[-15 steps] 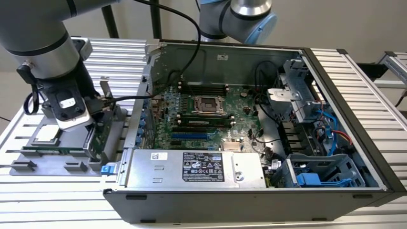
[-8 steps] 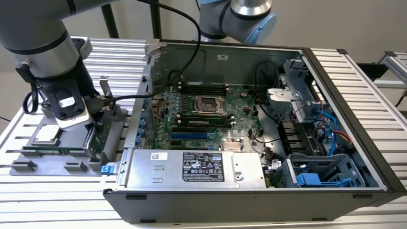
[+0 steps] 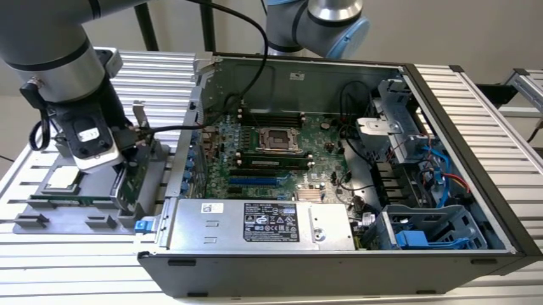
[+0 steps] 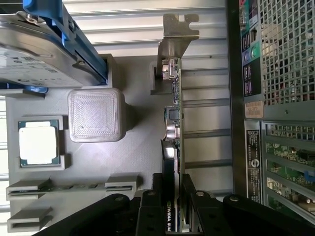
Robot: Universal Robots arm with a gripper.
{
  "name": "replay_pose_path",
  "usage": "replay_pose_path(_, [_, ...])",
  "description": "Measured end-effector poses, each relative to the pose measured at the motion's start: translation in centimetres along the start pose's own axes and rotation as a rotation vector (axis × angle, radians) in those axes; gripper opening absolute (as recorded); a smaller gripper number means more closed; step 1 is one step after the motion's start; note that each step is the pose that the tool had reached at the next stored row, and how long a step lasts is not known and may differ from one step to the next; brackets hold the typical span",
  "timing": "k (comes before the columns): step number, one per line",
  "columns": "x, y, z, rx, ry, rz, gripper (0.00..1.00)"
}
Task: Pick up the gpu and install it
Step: 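Pick up the gpu and move the gpu toward the slot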
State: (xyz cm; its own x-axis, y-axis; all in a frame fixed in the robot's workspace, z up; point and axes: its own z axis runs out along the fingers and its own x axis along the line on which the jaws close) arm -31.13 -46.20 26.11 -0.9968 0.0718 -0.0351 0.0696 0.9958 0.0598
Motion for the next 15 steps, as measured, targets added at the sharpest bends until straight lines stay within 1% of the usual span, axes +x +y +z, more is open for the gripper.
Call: replay_pose_path(15, [-0.01, 0.02, -0.40, 0.0000, 0.0000, 0.000, 0.00])
